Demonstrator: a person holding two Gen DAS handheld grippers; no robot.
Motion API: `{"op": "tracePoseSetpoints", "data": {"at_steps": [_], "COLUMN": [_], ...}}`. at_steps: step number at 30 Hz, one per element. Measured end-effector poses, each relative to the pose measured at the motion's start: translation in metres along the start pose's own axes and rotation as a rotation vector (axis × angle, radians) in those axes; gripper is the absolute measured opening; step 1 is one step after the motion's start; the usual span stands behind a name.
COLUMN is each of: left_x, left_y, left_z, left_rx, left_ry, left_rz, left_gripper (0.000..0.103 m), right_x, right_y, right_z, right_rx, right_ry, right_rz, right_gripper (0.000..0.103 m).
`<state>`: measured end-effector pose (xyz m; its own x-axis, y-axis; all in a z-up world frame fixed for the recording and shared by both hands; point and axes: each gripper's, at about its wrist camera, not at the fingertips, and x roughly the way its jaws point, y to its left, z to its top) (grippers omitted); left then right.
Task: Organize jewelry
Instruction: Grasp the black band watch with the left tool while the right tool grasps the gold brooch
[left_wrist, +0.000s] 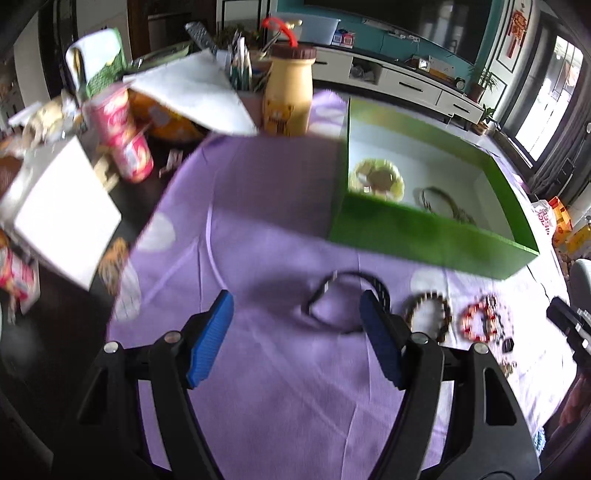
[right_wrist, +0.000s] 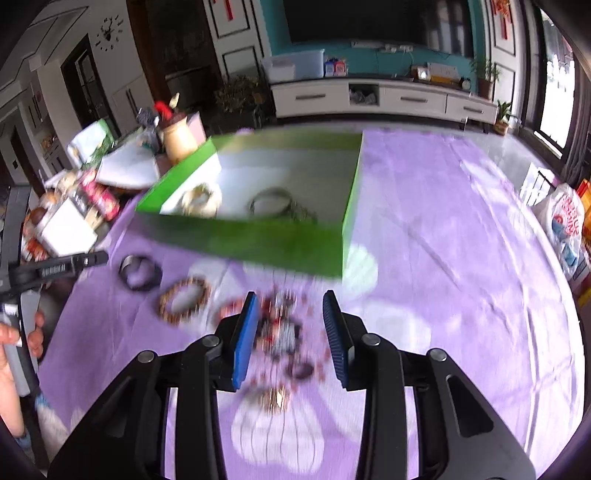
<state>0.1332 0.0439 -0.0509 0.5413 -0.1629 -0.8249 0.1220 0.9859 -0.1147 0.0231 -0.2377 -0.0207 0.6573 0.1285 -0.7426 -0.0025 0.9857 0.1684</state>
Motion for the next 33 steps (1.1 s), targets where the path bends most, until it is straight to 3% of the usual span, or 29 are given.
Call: {"op": "tracePoseSetpoints", "data": {"at_steps": [5,10,14,17,18,28,33], "left_x": [-0.006,-0.012,-0.011,-0.01,-0.01,0.004,0.019], "left_y": [0.004,0.009,0.013,0.016,0.017,0.007,-0.008], "left_z": [-0.023,-0.041,-0.049,-0.05,-0.05,-0.029,-0.008], "left_rx": [-0.024,-0.041,-0.051,-0.061,-0.068,-0.077,-0.011], "left_ry": [0.016,0.025,0.04,0.045,0.046,0.036,0.012], "left_rz": [-0.018,-0.024,-0.023,-0.022,-0.025,-0.044,-0.02], "left_gripper": [0.072,0.074,0.074,0.074,0.074,0.074,0.074], "right_x": [0.0,0.012,0.023,0.029,0.029,0.015,0.014], "right_y": [0.004,0.009,0.011,0.015,0.016,0.027,0.035], "right_z": [-0.043,-0.066,-0.068,-0.066,-0.066,-0.051,-0.041], "right_rx": [-0.005,-0.022,-0.025,-0.043,-0.051,-0.06,-0.067], "right_ry": [0.071,0.093,0.082,0.067,0.061,-0.006,-0.002], "right_rz": [0.031,0.007,0.003,0.002,-0.005,0.071,0.105], "right_gripper": [0.041,0.041,0.041,0.023,0.021,0.021,0.021]}}
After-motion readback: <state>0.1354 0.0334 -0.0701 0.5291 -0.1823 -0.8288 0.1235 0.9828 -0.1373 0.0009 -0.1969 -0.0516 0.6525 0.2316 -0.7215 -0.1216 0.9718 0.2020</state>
